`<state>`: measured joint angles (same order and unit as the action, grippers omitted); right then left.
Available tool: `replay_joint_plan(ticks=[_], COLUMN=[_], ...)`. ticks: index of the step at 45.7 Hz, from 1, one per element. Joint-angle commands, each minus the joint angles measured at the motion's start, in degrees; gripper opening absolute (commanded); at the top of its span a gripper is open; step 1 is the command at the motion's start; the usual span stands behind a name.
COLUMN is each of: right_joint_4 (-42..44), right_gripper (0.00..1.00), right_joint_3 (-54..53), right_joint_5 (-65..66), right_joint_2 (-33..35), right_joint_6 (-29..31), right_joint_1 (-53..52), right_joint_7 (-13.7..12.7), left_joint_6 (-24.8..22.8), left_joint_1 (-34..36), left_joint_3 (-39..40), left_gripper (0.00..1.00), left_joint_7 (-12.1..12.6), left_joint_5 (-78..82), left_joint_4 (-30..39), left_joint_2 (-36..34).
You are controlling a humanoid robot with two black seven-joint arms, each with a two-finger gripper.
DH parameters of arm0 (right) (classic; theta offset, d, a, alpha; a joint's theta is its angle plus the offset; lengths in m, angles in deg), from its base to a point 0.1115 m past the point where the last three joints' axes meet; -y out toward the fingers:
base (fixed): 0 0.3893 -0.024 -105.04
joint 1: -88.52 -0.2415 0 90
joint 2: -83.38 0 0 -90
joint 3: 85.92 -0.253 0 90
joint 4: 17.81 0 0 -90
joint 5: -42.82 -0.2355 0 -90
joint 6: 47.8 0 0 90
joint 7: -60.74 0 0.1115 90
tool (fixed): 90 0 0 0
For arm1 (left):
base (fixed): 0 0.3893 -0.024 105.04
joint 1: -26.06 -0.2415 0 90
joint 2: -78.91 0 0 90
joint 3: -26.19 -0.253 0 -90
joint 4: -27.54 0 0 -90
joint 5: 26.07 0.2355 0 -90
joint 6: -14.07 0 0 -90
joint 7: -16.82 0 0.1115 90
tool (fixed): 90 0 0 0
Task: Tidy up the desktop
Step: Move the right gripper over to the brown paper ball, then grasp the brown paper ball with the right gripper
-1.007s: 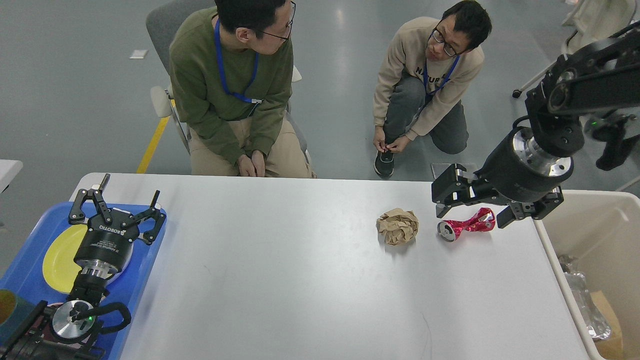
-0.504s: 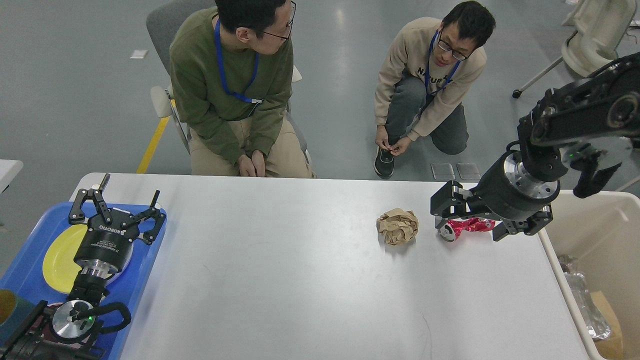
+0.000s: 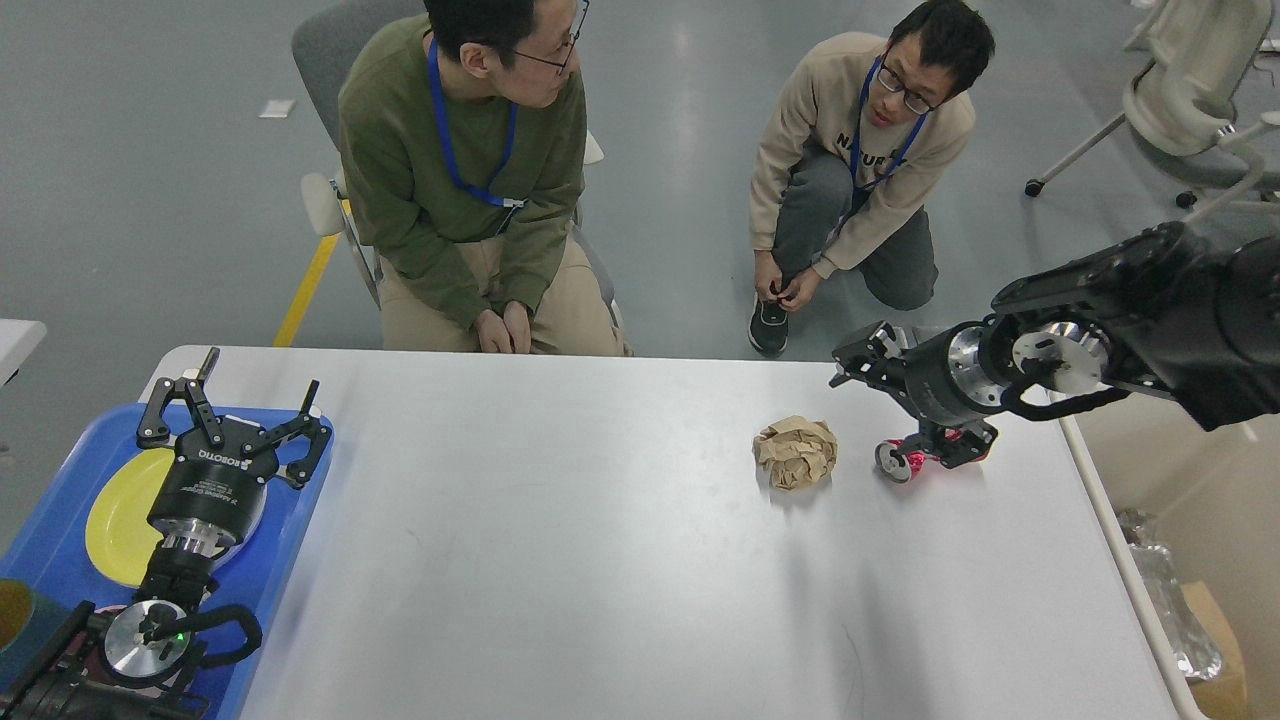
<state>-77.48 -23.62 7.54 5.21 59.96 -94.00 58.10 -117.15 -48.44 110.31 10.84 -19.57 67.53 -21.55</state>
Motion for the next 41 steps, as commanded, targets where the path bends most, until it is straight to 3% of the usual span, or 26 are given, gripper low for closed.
replay_joint_plan(ticks=[1,18,28,41], right_joint_4=[9.82,31.27,33.21,34.71], right_gripper=[1.00,1.00,1.00,1.00], right_joint_3=[-5.87,-6.84,-7.37,-8.60], right_joint_5=[0.21,1.79,1.88,7.07], right_joint_2=[-3.21,-13.41,-14.29,-14.99], right_joint_6=[0.00,-1.23,-6.06,-6.60], right_joint_1=[9.72,25.46,27.31,28.98], right_joint_7=[-0.08,0.01,0.01,0.01], left_joint_6=[0.00,0.00,0.00,0.00], left_joint_1=[-0.03,-0.03,0.06,-0.03], left_joint_3=[0.00,0.00,0.00,0.00], left_gripper=[0.96,0.96,0.96,0.96], left_joint_7=[0.00,0.00,0.00,0.00], left_joint_5=[0.01,0.01,0.01,0.01], left_joint_4=[0.00,0.00,0.00,0.00], left_joint_2=[0.01,0.01,0.01,0.01])
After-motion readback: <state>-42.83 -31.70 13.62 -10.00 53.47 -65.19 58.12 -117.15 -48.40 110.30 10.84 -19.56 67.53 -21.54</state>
